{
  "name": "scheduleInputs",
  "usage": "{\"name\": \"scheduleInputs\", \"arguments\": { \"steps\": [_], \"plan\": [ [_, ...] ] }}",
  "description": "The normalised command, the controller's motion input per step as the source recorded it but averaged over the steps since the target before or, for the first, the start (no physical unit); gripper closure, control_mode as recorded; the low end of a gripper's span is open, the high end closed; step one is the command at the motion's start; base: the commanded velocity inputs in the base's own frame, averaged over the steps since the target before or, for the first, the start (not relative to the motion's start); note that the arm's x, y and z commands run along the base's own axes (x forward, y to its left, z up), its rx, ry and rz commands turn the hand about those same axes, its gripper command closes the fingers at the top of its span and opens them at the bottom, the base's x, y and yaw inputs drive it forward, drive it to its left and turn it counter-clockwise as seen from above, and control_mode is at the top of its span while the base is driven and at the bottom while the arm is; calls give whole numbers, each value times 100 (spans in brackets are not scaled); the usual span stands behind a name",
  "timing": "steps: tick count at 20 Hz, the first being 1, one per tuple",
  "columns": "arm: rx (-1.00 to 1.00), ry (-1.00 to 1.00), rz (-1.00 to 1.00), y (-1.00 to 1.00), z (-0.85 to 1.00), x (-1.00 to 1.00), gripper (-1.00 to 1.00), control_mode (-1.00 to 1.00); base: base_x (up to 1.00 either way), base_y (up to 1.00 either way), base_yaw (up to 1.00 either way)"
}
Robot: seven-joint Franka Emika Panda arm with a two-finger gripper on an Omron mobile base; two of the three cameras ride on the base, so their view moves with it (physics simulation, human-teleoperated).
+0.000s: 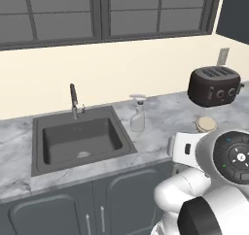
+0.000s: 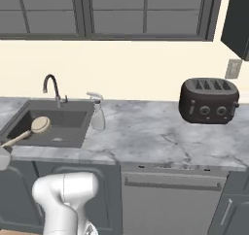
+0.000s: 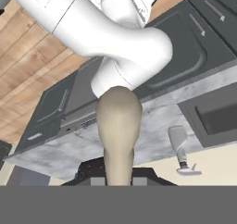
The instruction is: Locate and retrieve the spray and dish brush from the cabinet. Place them next to the sink.
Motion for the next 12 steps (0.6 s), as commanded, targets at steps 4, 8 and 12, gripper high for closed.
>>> {"name": "scheduleInputs", "arguments": {
  "steps": [4, 8, 12],
  "plan": [
    [0, 0, 0, 0, 0, 0, 100, 100, 20, 0, -6],
    [0, 0, 0, 0, 0, 0, 100, 100, 29, 0, 12],
    [0, 0, 0, 0, 0, 0, 100, 100, 31, -13, 17]
  ]
}}
